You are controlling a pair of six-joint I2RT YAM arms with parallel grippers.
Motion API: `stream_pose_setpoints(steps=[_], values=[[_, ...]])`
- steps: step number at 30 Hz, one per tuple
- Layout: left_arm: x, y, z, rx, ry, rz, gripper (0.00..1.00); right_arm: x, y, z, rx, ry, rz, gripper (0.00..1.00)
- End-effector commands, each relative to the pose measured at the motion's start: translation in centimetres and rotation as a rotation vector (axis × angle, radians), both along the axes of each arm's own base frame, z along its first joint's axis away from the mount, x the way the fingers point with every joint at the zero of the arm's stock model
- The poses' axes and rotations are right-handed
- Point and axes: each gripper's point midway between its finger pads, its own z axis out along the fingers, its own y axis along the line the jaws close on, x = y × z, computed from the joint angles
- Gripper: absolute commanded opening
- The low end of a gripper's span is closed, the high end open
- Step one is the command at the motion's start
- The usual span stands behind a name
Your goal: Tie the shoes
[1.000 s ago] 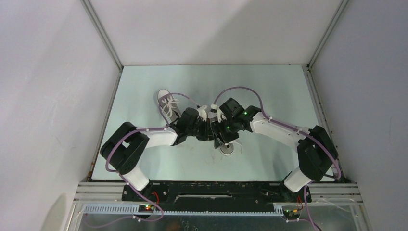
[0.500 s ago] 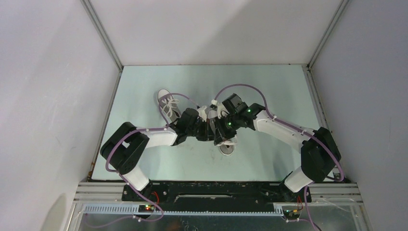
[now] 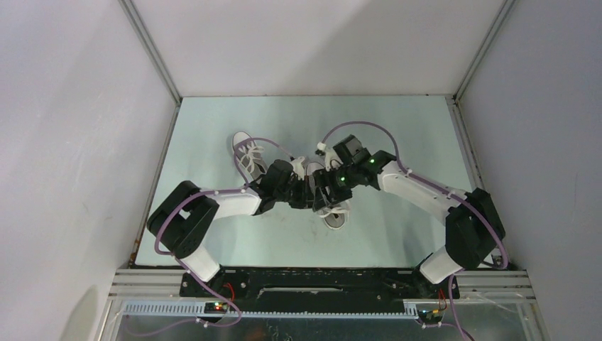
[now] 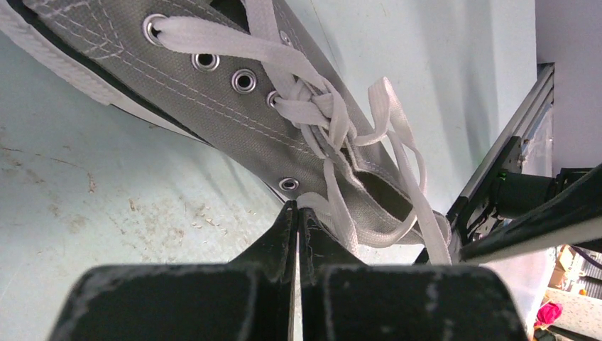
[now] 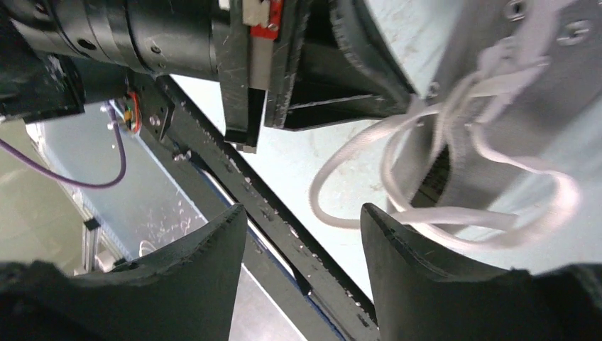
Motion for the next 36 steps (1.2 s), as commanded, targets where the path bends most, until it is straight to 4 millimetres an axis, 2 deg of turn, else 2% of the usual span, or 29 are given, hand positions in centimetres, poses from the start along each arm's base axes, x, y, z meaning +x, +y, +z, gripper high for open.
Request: stream_pose_setpoints(steps=[1,2,5,6,12,18,24,31,33,35,36], values=[[0.4,-0.1,1.5,-0.025,-0.047,-0.006,0.0,2.9,-1.6,3.5,0.035,-0.154,-0.086,0.62],[0.4,-0.1,1.5,-0.024,-0.047,-0.004,0.0,3.4,-2.0,3.7,0.026,-0.171,-0.101,0.56],[0.4,-0.1,1.6,-0.025,-0.048,-0.005,0.0,4.8,-3.1,3.5,-0.017,-0.23,-0.117,0.28],[0.5,-0.1,1.7,-0.026,-0.05,-0.004,0.0,5.0,-3.1,3.2,-0.033,-0.245,-0.107,0.25],[0.4,0.0,2.1,-0.03,-0.054,-0.004,0.0,4.8,-2.0,0.7,-0.122,-0.271,0.004,0.26],[0.3,0.0,2.4,-0.034,-0.058,-0.005,0.0,4.2,-0.7,-1.1,-0.16,-0.246,0.073,0.37],[0.3,0.0,2.3,-0.035,-0.055,-0.006,0.0,3.9,-1.3,-2.8,-0.23,-0.222,0.085,0.37],[0.3,-0.2,2.3,-0.042,-0.051,-0.008,0.0,3.4,-1.3,-3.9,-0.252,-0.199,0.117,0.36],[0.3,-0.3,2.4,-0.047,-0.052,-0.011,0.0,3.3,-1.0,-4.1,-0.246,-0.196,0.124,0.33],[0.2,-0.3,2.4,-0.05,-0.05,-0.013,0.0,3.5,-0.9,-4.1,-0.244,-0.204,0.12,0.24],[0.2,-0.3,2.5,-0.05,-0.05,-0.012,0.0,3.7,-0.9,-3.9,-0.241,-0.211,0.115,0.16]])
